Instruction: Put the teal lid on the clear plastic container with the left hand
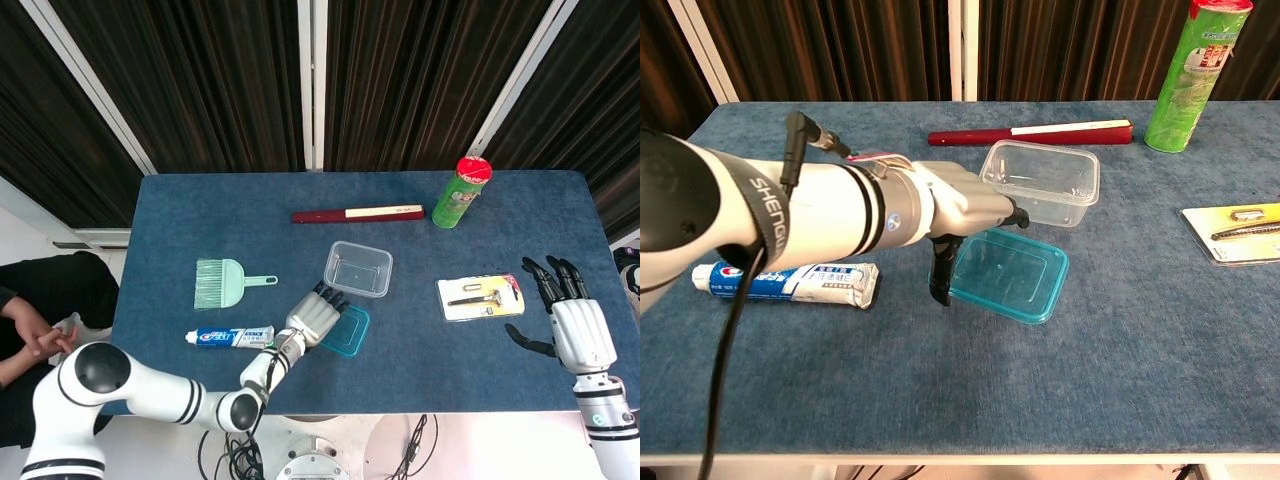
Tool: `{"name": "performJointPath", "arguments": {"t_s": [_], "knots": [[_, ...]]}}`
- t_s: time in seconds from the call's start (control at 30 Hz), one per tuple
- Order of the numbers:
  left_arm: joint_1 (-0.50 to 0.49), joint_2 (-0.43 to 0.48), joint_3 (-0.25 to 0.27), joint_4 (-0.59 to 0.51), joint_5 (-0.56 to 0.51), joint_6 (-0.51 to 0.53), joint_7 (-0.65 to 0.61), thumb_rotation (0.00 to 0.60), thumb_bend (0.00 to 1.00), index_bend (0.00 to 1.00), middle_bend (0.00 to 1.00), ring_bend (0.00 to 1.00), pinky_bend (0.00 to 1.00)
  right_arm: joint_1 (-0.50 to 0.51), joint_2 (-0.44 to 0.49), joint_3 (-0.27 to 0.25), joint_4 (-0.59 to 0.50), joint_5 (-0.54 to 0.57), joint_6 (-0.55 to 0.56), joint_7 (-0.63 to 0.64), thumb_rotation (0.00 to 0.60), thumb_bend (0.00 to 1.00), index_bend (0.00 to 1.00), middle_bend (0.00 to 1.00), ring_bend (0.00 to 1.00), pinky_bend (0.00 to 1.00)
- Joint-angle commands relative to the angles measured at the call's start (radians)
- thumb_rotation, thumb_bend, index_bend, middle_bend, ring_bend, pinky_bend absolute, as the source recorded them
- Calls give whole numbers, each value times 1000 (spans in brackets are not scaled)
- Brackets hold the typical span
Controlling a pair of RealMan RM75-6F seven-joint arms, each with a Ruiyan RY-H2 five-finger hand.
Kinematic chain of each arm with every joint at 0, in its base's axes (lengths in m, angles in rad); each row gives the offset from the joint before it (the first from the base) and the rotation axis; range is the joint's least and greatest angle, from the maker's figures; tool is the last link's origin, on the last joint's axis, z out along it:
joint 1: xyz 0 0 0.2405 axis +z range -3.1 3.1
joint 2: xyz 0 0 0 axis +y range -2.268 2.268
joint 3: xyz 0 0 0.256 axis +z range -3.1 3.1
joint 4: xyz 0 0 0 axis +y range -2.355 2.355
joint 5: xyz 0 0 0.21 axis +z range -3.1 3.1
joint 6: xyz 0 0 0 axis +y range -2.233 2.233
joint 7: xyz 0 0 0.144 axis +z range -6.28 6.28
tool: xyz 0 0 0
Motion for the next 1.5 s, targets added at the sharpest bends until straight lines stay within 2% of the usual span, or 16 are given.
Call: {"name": "performJointPath", "arguments": {"t_s": [0.03,0.43,1.17,1.3,1.5], "knots": [[-44,-21,-13,13,-61,31,32,600,30,8,0,0,16,-4,-3,3,5,-1,-5,8,600,132,0,169,0,0],[-103,-45,-19,61,-204,40,55,600,30,8,0,0,19,-30,-11,12,34,-14,-5,45,600,132,0,168,0,0],[-147,-70,-15,104,-297,19,65,600,31,14,0,0,30,-51,-20,28,54,-11,-31,70,600,132,0,166,0,0],[-143,-76,-21,105,-283,18,42,600,80,80,22,0,50,-53,-21,29,56,-10,-37,75,600,132,0,166,0,0],[-132,-74,-17,97,-240,19,11,600,194,213,163,71,93,-58,-23,32,59,-10,-40,76,600,132,0,167,0,0]]}}
